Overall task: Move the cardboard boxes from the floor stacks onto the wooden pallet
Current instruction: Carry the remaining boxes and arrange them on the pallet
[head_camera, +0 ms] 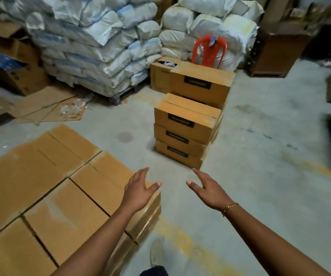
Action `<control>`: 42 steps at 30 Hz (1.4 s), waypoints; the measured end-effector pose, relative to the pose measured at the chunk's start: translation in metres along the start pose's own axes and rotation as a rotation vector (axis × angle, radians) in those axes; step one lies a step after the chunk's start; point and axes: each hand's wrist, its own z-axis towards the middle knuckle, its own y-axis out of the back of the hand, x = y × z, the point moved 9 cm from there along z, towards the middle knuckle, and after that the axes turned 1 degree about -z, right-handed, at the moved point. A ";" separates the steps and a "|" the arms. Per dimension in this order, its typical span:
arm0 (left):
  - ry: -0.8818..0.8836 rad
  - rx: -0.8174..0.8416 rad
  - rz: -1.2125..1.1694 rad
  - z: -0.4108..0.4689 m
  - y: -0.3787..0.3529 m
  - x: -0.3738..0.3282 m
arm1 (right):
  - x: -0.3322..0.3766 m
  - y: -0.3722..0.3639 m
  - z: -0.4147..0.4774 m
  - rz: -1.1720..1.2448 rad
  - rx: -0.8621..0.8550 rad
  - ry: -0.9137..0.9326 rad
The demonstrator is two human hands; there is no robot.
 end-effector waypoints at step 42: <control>0.170 0.053 -0.330 0.673 -0.215 -0.388 | -0.283 0.460 0.617 0.014 0.138 0.029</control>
